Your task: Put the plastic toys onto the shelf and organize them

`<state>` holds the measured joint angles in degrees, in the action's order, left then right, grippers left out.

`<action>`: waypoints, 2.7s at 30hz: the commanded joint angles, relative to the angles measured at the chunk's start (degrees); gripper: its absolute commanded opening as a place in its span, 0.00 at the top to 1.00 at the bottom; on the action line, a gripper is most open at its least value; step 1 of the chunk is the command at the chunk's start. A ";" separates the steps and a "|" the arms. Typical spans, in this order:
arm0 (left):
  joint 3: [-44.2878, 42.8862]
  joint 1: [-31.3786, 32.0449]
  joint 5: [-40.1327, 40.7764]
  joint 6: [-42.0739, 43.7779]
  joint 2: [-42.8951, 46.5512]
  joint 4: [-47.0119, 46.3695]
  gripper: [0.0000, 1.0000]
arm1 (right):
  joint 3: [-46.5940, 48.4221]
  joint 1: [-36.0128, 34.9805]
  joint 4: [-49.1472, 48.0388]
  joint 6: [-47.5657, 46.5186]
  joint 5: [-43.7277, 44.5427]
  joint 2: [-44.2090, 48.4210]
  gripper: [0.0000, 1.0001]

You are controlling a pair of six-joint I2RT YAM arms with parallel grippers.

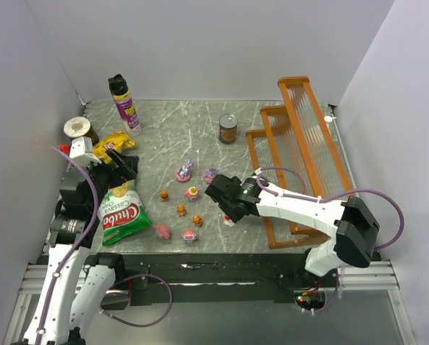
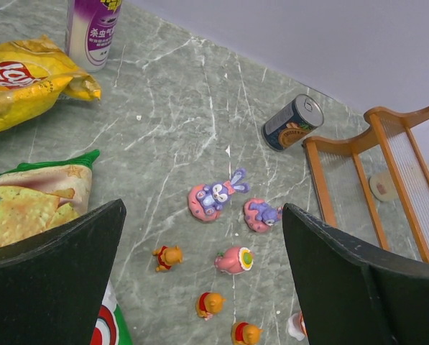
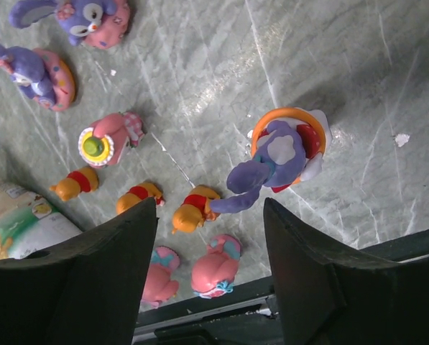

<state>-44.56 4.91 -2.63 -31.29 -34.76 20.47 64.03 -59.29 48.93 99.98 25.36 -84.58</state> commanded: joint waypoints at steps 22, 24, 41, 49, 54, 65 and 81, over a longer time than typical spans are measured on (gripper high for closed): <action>-0.09 -0.34 1.58 -0.88 0.13 -0.78 0.04 | -1.19 -0.39 3.19 4.78 2.50 -2.44 0.46; -0.01 -0.34 1.67 -0.88 0.22 -0.87 0.04 | -1.28 -0.39 3.28 4.78 2.41 -2.35 0.46; -0.01 -0.34 2.28 -0.97 0.75 -0.61 0.03 | 1.70 -0.30 6.96 -9.52 3.81 -0.85 0.99; 0.08 -0.34 2.46 -0.88 1.01 -0.52 0.04 | 9.26 -0.39 11.80 -35.70 7.15 -1.82 1.00; 0.17 -0.34 2.37 -0.88 0.84 -0.69 0.04 | 11.11 -0.39 13.28 -53.30 4.61 0.99 1.00; 0.26 -0.07 1.93 -0.97 0.84 -0.96 0.04 | 6.03 6.62 20.68 -67.98 4.34 10.48 1.00; -0.18 -0.07 0.61 -1.06 -0.30 -0.43 0.04 | -1.36 13.23 25.68 -65.97 4.34 14.54 1.00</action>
<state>-44.25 4.91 -1.65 -31.33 -35.00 20.91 60.49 -47.07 70.54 33.15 27.86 -68.86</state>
